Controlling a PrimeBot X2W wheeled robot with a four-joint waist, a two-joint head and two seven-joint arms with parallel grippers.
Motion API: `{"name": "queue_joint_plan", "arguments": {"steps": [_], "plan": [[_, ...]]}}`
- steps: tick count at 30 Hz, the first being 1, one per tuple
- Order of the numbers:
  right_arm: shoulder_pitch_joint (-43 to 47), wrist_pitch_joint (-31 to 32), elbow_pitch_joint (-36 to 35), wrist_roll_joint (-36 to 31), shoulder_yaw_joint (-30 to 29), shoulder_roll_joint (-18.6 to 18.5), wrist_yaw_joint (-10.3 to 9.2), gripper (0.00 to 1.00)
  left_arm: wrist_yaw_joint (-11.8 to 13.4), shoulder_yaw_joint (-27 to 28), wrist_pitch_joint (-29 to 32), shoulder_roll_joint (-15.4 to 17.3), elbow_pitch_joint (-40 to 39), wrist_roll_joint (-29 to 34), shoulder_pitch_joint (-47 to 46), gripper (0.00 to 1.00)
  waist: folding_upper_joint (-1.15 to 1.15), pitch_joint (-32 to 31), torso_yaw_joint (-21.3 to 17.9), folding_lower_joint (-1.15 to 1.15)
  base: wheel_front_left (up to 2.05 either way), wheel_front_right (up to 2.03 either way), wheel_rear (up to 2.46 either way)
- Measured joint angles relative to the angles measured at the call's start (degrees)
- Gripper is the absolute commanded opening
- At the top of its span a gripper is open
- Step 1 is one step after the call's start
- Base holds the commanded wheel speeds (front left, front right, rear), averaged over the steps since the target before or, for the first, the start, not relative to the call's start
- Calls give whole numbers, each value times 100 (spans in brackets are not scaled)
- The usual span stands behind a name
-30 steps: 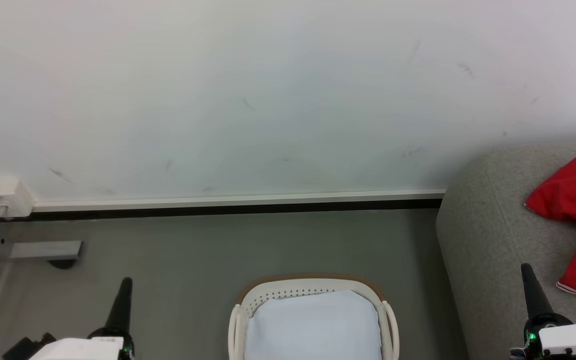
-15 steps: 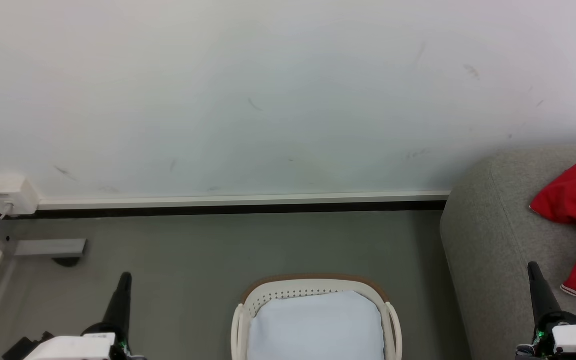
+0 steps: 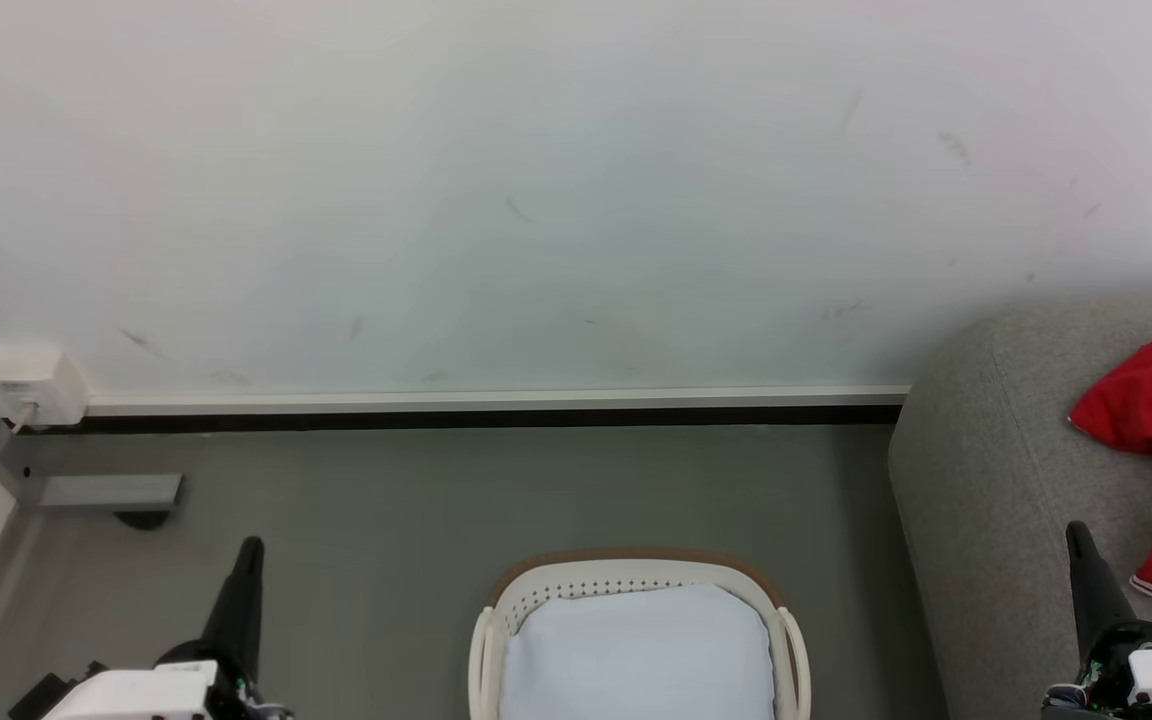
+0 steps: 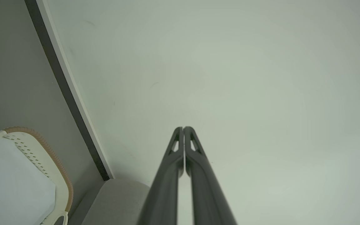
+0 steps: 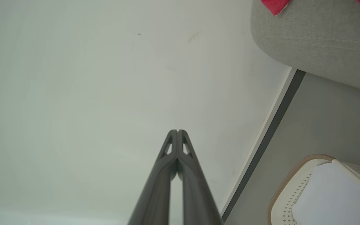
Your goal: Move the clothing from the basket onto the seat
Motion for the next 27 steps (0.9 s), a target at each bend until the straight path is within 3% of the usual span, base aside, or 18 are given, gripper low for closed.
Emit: {"name": "queue_joint_plan", "arguments": {"steps": [10, 27], "plan": [[3, 100, -30, 327, -100, 7, 0, 0, -13, 15, 99, 2, -27, -365, -29, 0, 0, -8, 46, 0, 0, 0, 0], [4, 109, -32, 327, -109, 11, 0, 0, -14, 16, 99, 3, -29, -370, -32, 0, 0, -8, 46, 0, 0, 0, 0]]}}
